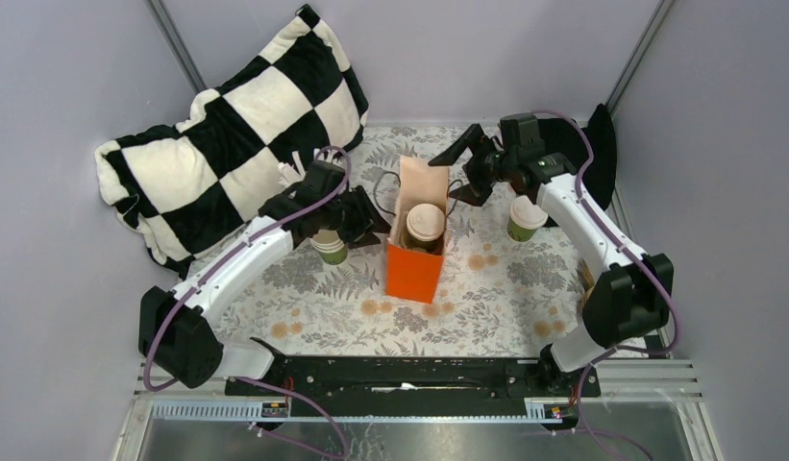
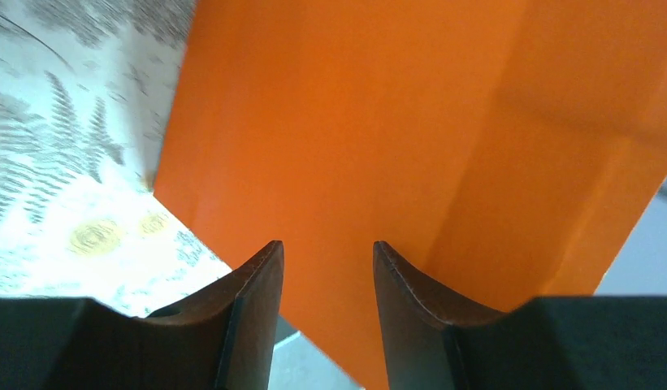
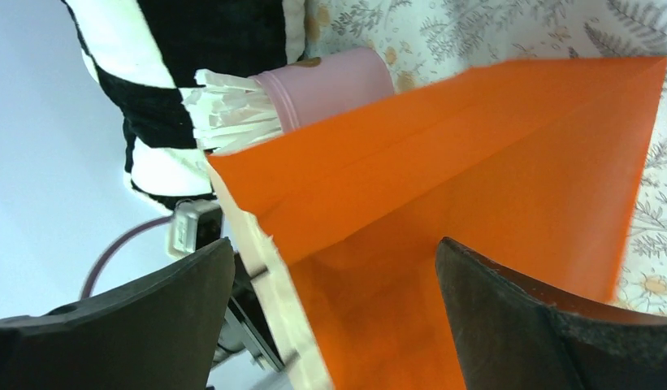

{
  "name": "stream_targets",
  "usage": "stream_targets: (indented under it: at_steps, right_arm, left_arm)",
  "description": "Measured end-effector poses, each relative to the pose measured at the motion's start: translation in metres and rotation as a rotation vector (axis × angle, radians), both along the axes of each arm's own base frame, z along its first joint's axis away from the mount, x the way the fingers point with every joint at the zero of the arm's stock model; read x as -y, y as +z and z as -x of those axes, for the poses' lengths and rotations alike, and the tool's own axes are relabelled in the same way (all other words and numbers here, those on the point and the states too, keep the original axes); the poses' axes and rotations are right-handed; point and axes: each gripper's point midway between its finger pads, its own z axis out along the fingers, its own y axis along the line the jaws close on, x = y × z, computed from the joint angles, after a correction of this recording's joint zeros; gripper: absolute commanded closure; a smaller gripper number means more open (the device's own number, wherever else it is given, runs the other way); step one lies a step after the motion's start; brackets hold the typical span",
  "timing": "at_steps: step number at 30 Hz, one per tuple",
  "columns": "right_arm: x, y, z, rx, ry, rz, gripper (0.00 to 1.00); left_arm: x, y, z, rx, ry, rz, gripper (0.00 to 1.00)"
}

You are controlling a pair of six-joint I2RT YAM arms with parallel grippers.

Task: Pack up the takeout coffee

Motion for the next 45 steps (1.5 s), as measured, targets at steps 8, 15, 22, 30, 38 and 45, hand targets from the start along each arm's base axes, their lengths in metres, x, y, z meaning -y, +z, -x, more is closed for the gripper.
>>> stream_targets:
  at_steps: [8, 15, 22, 30, 38, 45]
  right_arm:
    - [-0.014, 0.018, -0.019, 0.065, 0.165, 0.053, 0.0]
    - [-0.024, 0.017, -0.009, 0.075, 0.367, 0.099, 0.0]
    - [0.01, 0.046, -0.019, 0.171, 0.35, 0.387, 0.0]
    - [0.129, 0.061, -0.009, 0.141, 0.106, 0.838, 0.0]
    - [0.162, 0.038, 0.048, 0.028, 0.134, 0.946, 0.0]
    - [0.161, 0.035, 0.062, 0.013, 0.144, 0.922, 0.0]
  left_arm:
    - [0.06, 0.017, 0.055, -0.007, -0.116, 0.091, 0.51]
    - [0.059, 0.04, 0.066, 0.055, -0.129, 0.143, 0.24]
    - [0.01, 0.094, 0.039, 0.321, -0.149, -0.091, 0.13]
    - [-0.034, 0.186, -0.058, 0.69, -0.088, -0.261, 0.06]
    - [0.034, 0.101, -0.114, 0.671, -0.5, -0.29, 0.11]
    - [0.051, 0.063, -0.127, 0.626, -0.615, -0.284, 0.28]
